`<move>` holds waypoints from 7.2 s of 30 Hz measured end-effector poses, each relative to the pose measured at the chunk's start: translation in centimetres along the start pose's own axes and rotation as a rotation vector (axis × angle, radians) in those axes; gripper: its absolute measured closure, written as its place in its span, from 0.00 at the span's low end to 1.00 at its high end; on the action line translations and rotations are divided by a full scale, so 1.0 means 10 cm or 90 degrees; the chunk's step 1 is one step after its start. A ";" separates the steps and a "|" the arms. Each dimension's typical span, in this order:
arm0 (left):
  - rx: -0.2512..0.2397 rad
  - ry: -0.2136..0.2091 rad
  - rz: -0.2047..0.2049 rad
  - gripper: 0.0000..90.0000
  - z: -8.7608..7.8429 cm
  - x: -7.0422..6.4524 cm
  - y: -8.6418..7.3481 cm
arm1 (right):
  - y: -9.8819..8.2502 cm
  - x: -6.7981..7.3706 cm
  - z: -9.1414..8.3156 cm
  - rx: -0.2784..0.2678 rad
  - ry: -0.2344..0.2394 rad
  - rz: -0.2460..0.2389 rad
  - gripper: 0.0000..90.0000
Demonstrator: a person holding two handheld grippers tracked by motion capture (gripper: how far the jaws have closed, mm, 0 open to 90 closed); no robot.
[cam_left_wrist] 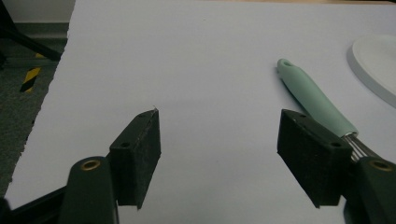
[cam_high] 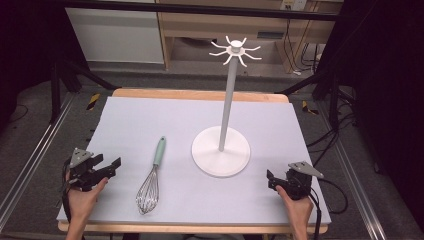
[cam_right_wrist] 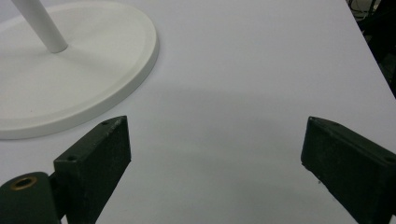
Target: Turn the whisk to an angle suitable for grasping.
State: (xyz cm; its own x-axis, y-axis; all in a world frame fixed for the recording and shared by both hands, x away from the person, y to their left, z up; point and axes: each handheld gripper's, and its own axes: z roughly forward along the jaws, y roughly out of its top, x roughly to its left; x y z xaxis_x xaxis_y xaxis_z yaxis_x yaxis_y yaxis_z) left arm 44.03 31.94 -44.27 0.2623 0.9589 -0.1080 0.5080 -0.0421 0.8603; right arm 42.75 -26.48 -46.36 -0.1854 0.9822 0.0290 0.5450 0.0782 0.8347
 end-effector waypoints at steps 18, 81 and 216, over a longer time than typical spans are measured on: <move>0.020 -0.037 0.027 0.40 -0.03 -0.27 0.09 | -0.02 0.10 -0.06 0.002 0.019 -0.009 0.10; 0.165 -0.078 0.126 0.50 0.61 -0.98 0.47 | -0.03 0.13 -0.05 0.012 0.026 -0.034 0.09; 0.239 -0.104 0.122 0.76 0.39 -1.09 0.65 | -0.04 0.09 -0.03 0.029 0.039 -0.029 0.09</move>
State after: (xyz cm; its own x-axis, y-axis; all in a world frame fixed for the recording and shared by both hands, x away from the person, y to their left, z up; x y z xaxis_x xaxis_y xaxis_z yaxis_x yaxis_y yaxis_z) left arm 47.64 20.09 -39.42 0.4916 0.8682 -0.0678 0.6917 -0.3420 0.6360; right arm 42.13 -25.73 -46.49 -0.2600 0.9652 0.0274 0.5720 0.1311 0.8097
